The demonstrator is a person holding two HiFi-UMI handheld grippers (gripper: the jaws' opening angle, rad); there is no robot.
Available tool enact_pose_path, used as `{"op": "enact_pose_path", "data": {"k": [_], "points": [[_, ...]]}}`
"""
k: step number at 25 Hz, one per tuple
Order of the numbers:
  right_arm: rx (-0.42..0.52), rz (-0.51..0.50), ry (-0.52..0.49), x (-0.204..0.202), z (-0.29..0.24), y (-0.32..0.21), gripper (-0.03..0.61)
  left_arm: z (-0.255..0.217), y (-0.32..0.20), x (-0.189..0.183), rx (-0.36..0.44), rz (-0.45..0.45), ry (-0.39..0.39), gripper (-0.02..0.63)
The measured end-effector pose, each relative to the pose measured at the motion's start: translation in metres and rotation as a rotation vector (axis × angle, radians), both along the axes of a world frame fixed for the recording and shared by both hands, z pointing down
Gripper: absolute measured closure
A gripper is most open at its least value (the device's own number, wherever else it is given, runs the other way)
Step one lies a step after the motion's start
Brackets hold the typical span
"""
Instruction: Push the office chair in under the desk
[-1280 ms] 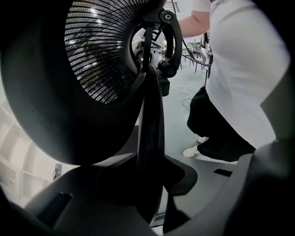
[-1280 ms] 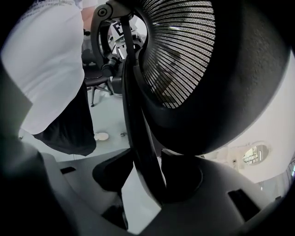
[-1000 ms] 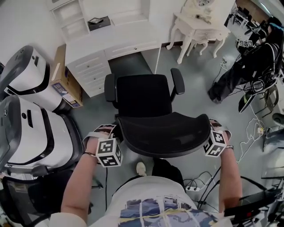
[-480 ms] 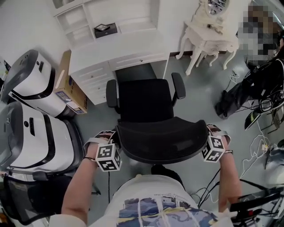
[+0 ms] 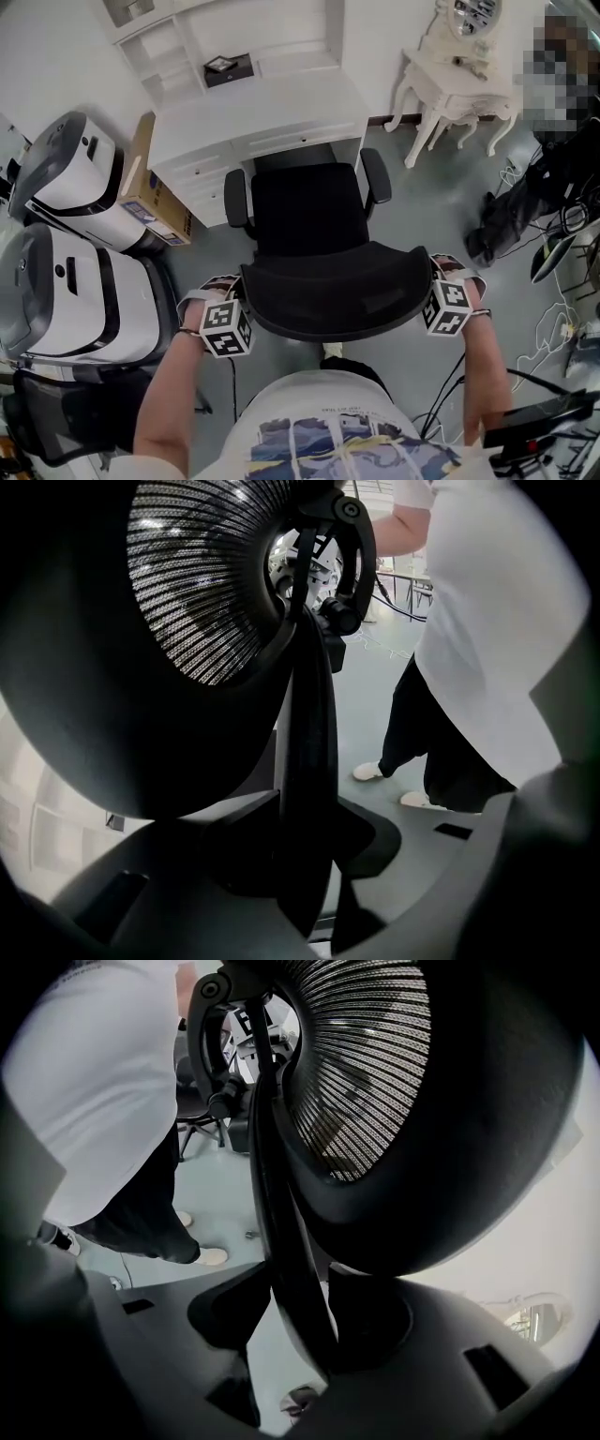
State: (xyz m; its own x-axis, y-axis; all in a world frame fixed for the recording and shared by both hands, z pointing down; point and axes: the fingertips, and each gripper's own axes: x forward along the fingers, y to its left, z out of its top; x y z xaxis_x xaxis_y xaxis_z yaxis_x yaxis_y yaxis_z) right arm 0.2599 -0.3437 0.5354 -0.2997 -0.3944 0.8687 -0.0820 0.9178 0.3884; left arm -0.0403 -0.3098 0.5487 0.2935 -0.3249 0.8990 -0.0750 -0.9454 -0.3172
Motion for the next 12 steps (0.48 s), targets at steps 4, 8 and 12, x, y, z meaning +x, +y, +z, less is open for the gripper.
{"op": "enact_pose_path", "data": {"k": [4, 8, 12], "points": [[0.011, -0.03, -0.009, 0.004, -0.003, -0.026, 0.368, -0.001, -0.018, 0.006, -0.003, -0.023, -0.004, 0.488], [0.012, -0.052, -0.011, 0.007, -0.002, -0.048, 0.368, -0.001, -0.034, 0.01, -0.005, -0.042, -0.005, 0.488], [0.018, -0.064, -0.011, 0.01, -0.004, -0.069, 0.368, -0.002, -0.051, 0.014, -0.01, -0.06, -0.006, 0.486]]}}
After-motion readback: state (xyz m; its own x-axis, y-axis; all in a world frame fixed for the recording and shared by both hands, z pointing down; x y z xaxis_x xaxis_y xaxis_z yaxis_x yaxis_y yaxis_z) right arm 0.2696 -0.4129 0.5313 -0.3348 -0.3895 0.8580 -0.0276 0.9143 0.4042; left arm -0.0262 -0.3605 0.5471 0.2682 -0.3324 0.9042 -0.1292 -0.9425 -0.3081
